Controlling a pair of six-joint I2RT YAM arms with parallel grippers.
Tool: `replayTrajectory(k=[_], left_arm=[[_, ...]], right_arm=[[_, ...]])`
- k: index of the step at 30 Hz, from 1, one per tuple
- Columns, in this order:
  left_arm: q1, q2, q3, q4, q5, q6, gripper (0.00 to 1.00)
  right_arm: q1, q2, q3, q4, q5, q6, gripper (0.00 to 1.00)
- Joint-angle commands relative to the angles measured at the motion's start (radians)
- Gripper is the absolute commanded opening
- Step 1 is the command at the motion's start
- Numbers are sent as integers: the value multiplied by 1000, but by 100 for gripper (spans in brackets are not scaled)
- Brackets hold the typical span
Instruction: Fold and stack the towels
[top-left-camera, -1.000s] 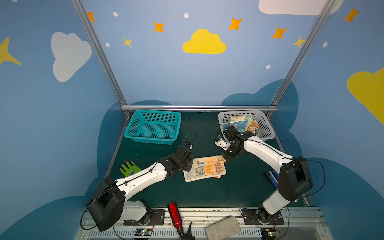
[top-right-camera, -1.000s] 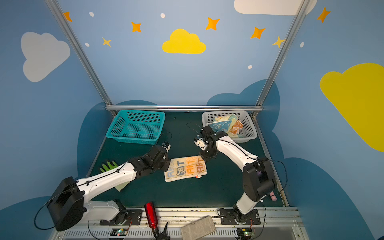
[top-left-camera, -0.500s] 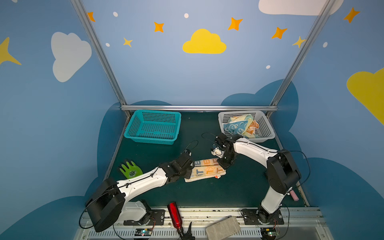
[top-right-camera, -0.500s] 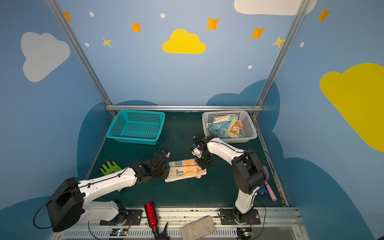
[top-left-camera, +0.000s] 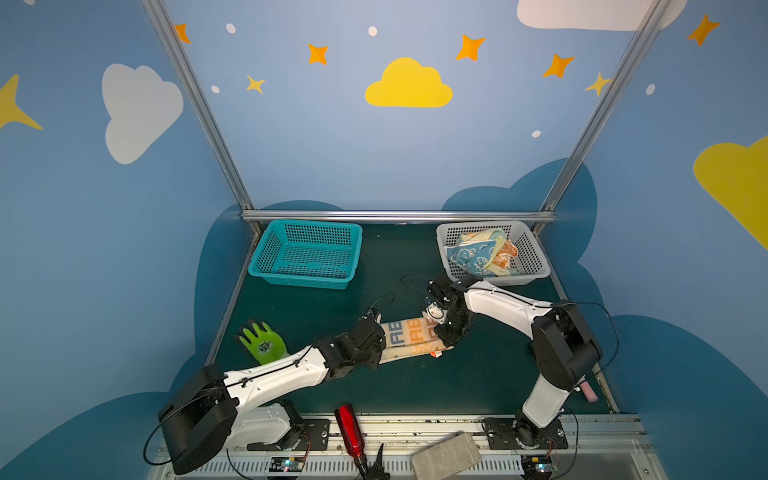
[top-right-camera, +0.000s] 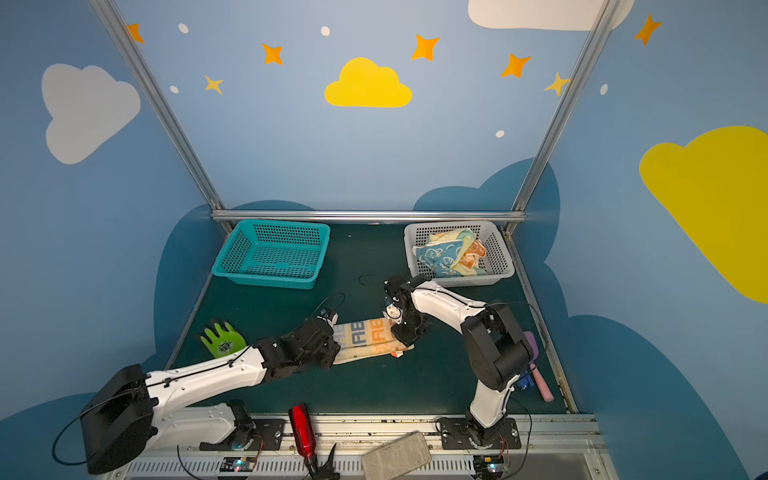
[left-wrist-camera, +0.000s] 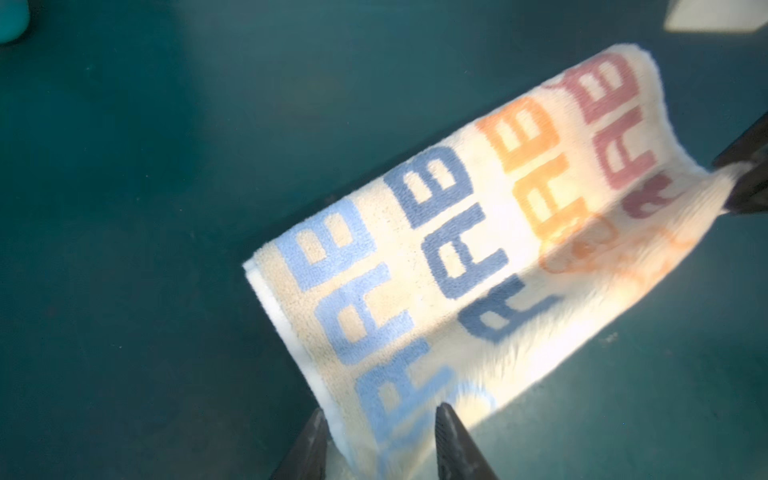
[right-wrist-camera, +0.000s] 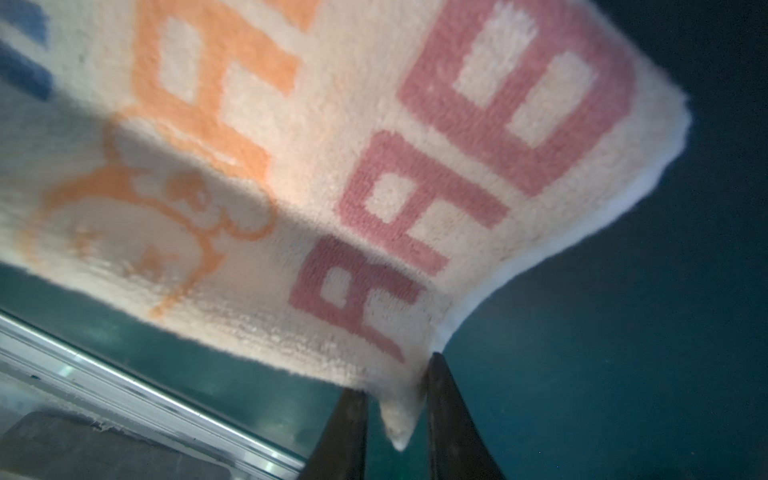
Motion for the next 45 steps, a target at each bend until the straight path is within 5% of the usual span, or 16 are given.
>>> replayTrajectory(k=[1,10,14,22,40,45], left_arm=[[-17,-31,-13,-19,-25,-22,49],[-27,-92,-35,-14,-80,-92,62],[-13,-73,-27,-14,-106,-129,65],[114,6,-27,2,63,-249,99],[144,105,-95,163,208,-335,98],[165,160,-101,200,232,-360,87]], right_arm=[[12,-69,-15,-18,-2,34,25],[9,-253,-49,18,52,110,29],[12,-312,-58,99,-10,162,29],[92,-233,-66,326,-150,302,21],[106,-13,-188,577,-105,523,12],[105,12,-209,608,-101,538,6]])
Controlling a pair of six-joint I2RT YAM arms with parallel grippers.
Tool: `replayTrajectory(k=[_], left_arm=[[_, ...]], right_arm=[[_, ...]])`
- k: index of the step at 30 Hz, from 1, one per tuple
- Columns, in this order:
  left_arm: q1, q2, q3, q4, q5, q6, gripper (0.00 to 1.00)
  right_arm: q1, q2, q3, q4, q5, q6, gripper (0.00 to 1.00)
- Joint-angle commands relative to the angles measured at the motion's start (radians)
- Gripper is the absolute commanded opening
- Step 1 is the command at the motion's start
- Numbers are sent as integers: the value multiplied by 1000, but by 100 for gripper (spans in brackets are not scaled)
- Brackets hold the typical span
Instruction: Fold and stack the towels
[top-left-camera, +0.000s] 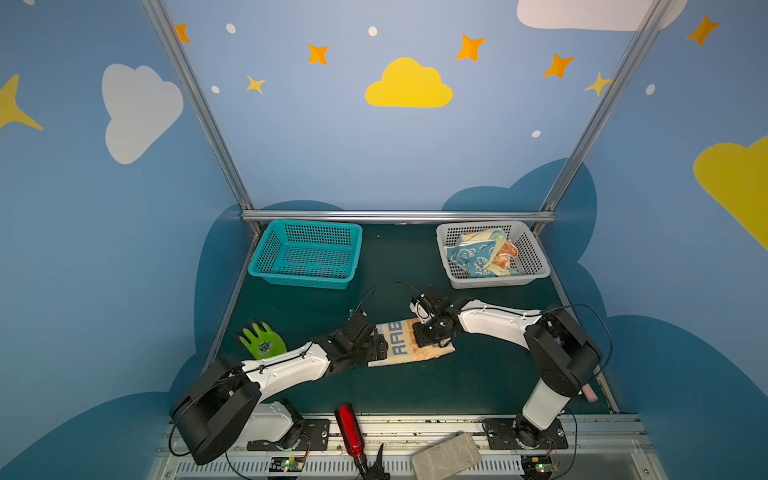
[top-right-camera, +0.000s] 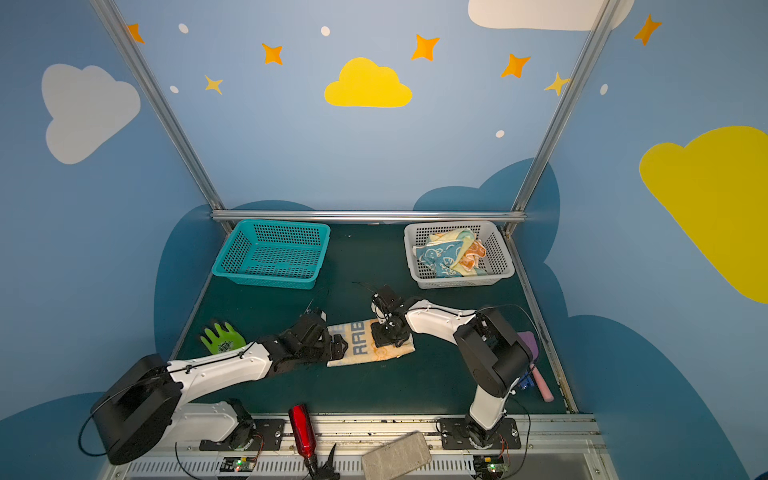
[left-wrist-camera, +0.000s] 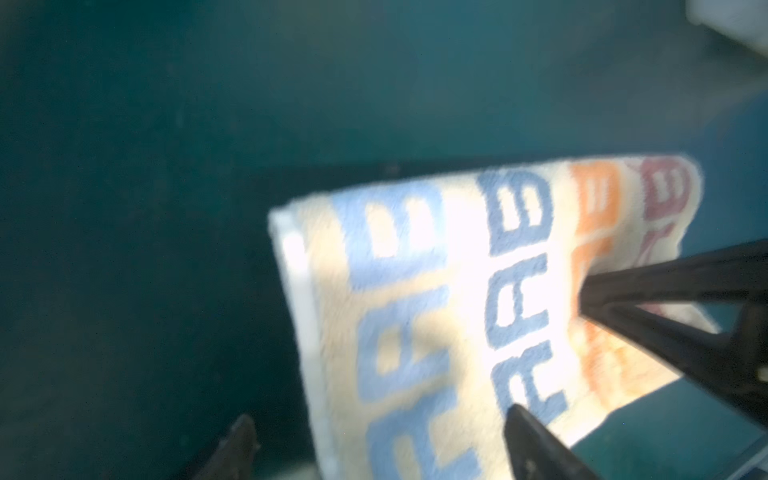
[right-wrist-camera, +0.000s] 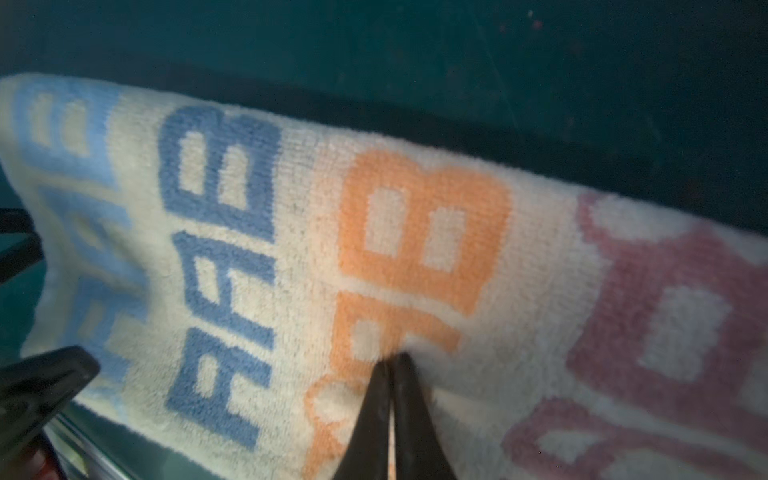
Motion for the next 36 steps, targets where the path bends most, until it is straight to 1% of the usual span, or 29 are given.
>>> replayTrajectory(k=[1,5,9,12,18,21,22,23,24,28,30,31,32,33,36], left_arm=[[12,47,-28,20,35,-35,86],[19,86,-34,57,71,-42,77],[19,148,-30,89,129,-42,70],[19,195,-21,105,153,-42,59],[25,227,-2,109,153,-19,37],[31,234,22,86,127,-3,17],[33,239,31,80,119,0,9],[35,242,40,72,112,2,4],[37,246,46,67,108,7,4],[58,252,108,6,82,59,4],[67,256,165,-64,60,107,4],[73,259,199,-100,47,135,4],[78,262,234,-141,32,164,4],[81,266,263,-172,19,186,4],[99,283,356,-256,-24,254,4]], right_arm=[[-4,19,-24,34,10,25,6],[-7,39,-28,44,-1,31,1],[-6,62,-23,50,-9,28,0],[-5,73,-21,50,-12,25,0],[-4,77,-25,59,-11,26,0],[-4,71,-25,62,-15,19,0],[-4,66,-24,65,-17,13,0],[-5,58,-25,67,-15,12,0],[-6,47,-25,70,-13,6,0],[-10,-37,-30,80,48,-18,12],[-12,-95,-24,76,94,-40,21],[-12,-127,-21,73,128,-53,28],[-13,-157,-18,70,162,-64,56],[-13,-186,-18,69,193,-74,92],[-15,-268,-29,83,283,-108,93]])
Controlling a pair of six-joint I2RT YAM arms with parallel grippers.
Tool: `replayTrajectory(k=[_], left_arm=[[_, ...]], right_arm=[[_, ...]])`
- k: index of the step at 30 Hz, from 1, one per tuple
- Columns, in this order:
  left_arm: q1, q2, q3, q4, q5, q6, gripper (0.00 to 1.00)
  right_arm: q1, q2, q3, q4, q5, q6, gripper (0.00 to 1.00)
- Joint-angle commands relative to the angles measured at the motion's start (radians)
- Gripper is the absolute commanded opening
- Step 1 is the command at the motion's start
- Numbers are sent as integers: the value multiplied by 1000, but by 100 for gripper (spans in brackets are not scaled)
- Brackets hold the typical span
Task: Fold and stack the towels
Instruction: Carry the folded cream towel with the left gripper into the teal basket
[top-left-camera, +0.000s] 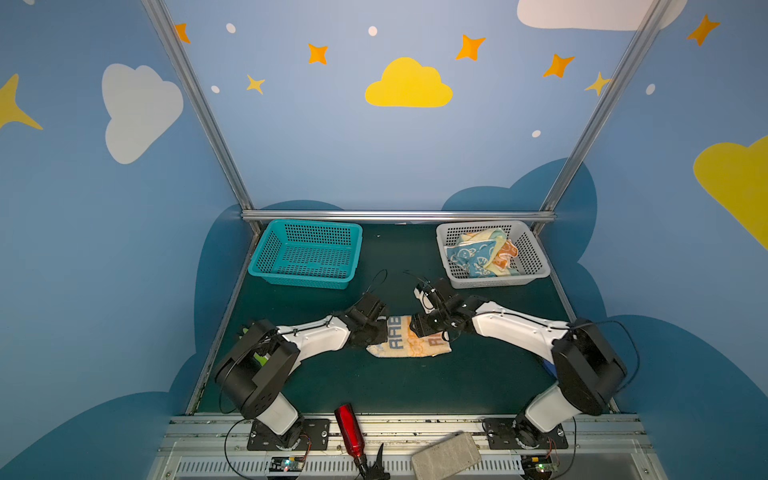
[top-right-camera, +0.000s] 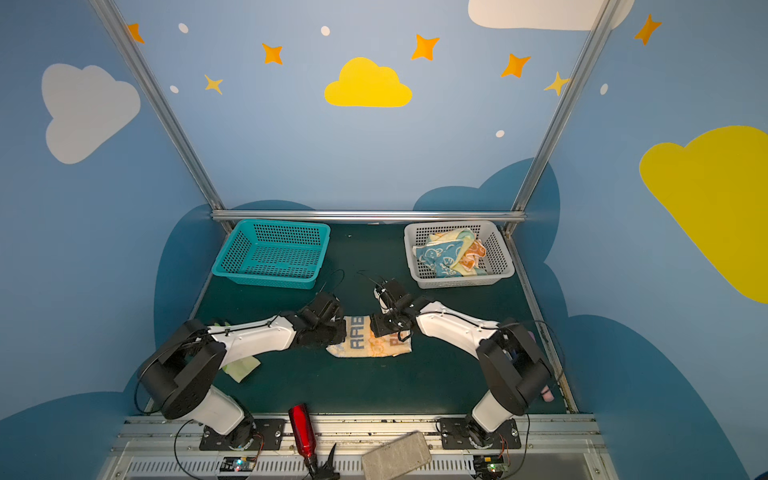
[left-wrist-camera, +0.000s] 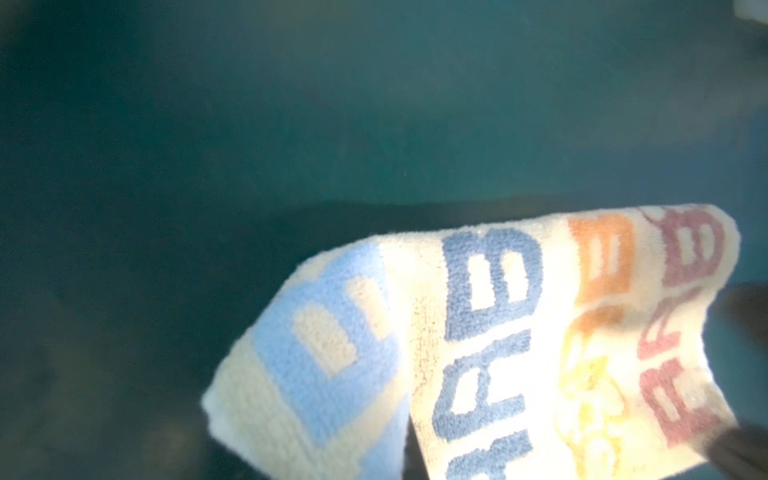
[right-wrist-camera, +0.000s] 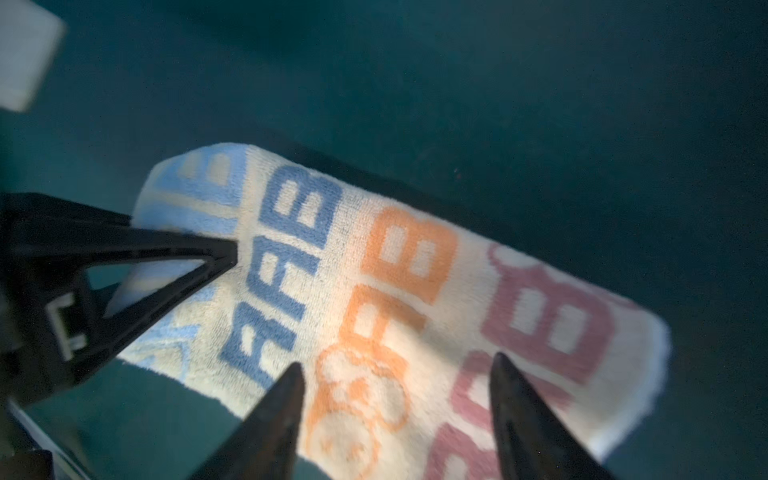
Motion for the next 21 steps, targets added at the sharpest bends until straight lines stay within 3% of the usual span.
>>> replayTrajectory(k=[1,7,9,12,21], left_arm=[[25,21,99,-166,-74,122,4],[89,135,360,-355,-64,258,4],[102,186,472,-451,-104,322,4],[127,255,633,-582,-154,412,4],[259,416,1058,-837,-184,555,4]], right_arm=[[-6,-92,-11,20,151,-63,92],[-54,-169,-52,72,140,-99,92],[-66,-156,-43,46,78,-130,93],[-56,-134,-29,-10,96,-107,92],[-23,-208,-193,176,106,-123,92]])
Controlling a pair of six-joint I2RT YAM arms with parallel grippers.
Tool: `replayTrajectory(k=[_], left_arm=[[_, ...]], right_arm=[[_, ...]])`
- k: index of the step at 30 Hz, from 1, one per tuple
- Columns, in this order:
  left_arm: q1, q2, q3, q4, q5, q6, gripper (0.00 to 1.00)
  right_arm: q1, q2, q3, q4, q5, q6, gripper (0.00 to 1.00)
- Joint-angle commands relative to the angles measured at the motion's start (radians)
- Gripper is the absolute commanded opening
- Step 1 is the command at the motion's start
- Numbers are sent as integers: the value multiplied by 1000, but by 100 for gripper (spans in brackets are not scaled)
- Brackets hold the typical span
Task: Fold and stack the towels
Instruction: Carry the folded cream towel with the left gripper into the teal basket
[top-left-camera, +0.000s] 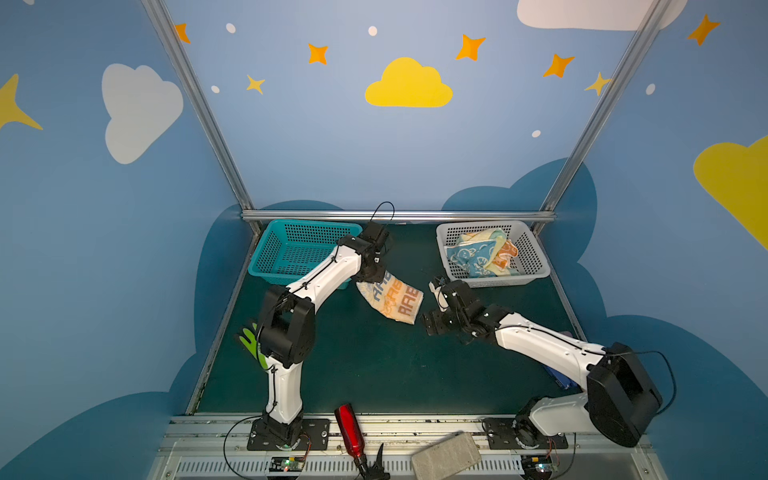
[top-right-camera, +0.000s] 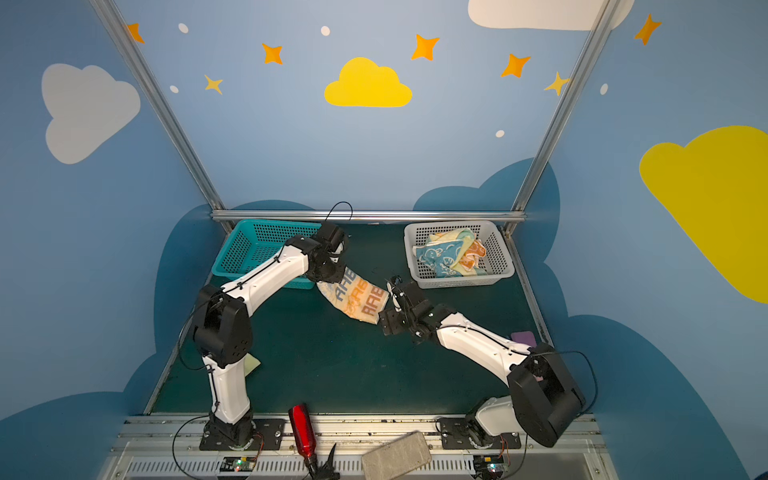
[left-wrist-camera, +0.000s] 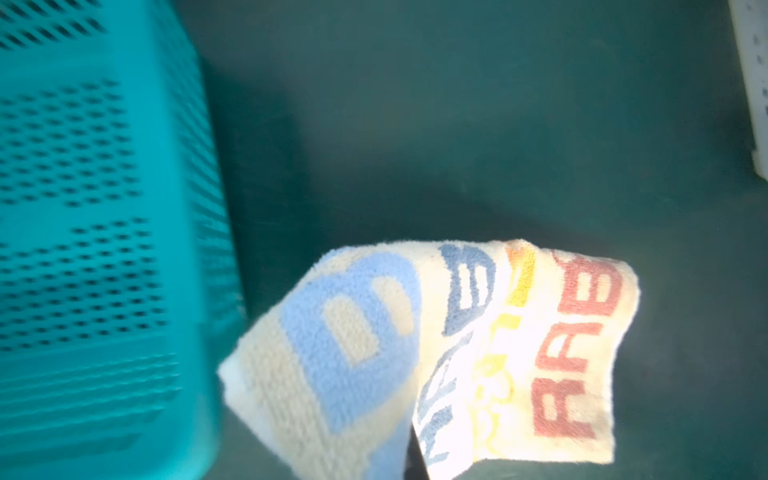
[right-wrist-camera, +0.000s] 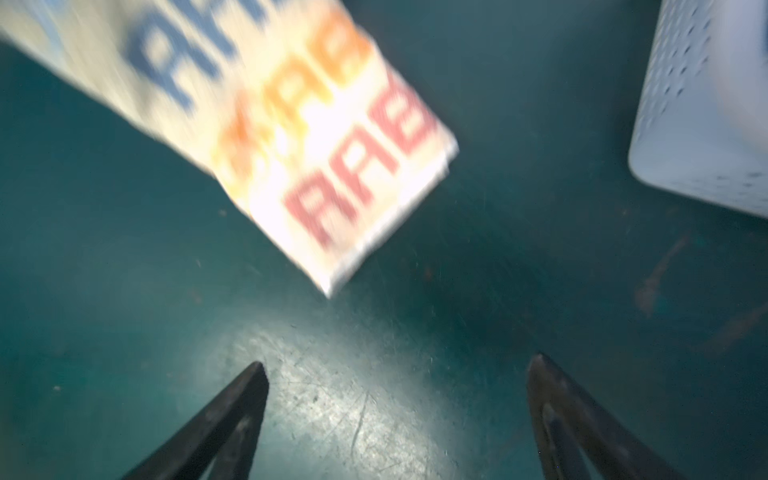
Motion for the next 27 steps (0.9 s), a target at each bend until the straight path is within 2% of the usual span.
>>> replayTrajectory(k=[1,6,12,18,27], left_arm=[[61,45,142,-164,-27,84,4],[146,147,379,-290,-13,135,4],[239,236,560,-368,-4,175,4],[330,297,653,-392,19,214,4],[433,353,661,-337,11,281,4]], right_arm=[[14,-59,-37,90,3,-26,93],[21,-97,-63,100,19,-42,92],[31,-114,-85,102,15,-60,92],[38,-136,-102,106,29,-59,92],[51,-134,-103,98,49,-58,92]])
